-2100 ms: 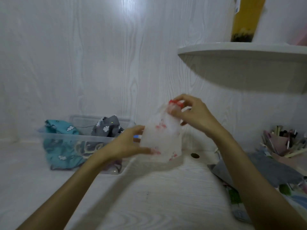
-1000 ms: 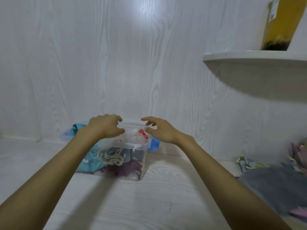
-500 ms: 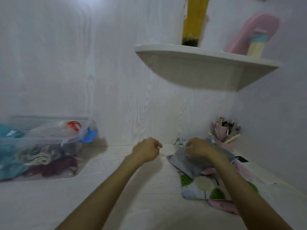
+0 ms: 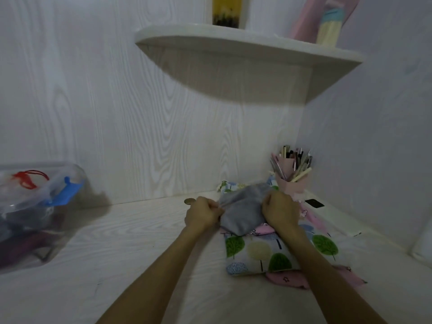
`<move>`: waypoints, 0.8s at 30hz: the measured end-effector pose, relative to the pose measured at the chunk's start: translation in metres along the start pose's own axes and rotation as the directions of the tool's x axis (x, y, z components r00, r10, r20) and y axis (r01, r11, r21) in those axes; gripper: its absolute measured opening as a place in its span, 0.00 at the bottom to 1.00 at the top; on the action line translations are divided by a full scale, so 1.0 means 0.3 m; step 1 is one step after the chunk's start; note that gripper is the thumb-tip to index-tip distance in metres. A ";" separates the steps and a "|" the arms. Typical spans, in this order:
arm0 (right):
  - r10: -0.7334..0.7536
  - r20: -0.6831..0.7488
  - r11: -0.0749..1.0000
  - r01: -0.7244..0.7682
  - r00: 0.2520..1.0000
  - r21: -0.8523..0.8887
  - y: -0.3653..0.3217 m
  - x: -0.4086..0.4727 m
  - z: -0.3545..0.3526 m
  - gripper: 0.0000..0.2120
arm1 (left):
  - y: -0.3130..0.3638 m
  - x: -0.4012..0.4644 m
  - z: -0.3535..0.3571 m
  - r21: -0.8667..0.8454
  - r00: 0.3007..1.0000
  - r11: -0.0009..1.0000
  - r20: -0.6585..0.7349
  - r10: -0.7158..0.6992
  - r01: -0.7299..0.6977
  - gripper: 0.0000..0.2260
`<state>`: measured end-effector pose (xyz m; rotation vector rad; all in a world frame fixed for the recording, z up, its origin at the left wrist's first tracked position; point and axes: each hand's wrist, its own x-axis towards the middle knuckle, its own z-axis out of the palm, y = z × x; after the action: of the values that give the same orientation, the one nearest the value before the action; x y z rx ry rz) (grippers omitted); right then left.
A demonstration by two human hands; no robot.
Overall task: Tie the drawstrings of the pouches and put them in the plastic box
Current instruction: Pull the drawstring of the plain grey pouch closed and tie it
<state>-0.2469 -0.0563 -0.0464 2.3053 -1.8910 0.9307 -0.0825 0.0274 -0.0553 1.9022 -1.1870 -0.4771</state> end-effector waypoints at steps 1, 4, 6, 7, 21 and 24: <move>-0.019 -0.044 0.998 0.021 0.999 0.054 -0.018 -0.003 -0.022 0.09 | 0.007 -0.002 -0.017 -0.004 0.998 1.000 -0.057 0.025 -0.025 0.05; -0.143 -0.084 0.937 0.162 0.986 0.308 -0.109 -0.020 -0.122 0.07 | 0.029 -0.001 -0.137 0.003 0.970 0.993 -0.213 0.116 -0.119 0.09; -0.289 -0.008 0.855 0.262 0.957 0.448 -0.184 -0.043 -0.180 0.05 | 0.023 -0.003 -0.256 0.095 0.949 0.985 -0.269 0.163 -0.142 0.09; -0.371 0.080 0.799 0.274 0.925 0.535 -0.226 -0.064 -0.197 0.04 | 0.008 -0.008 -0.323 0.169 0.941 0.977 -0.288 0.177 -0.133 0.10; -0.644 0.611 0.744 0.191 0.461 0.640 -0.506 -0.183 -0.018 0.11 | -0.225 -0.298 -0.651 0.687 0.969 0.720 0.230 -0.088 -0.098 0.23; -0.626 0.708 0.753 0.490 0.328 0.439 -0.507 -0.215 0.050 0.26 | -0.265 -0.323 -0.613 0.813 0.876 0.579 0.316 -0.364 -0.053 0.37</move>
<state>-0.1095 0.0359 -0.0351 3.4982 -0.8128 -0.2280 0.0392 0.2105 -0.0207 2.8230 -1.7521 -0.5540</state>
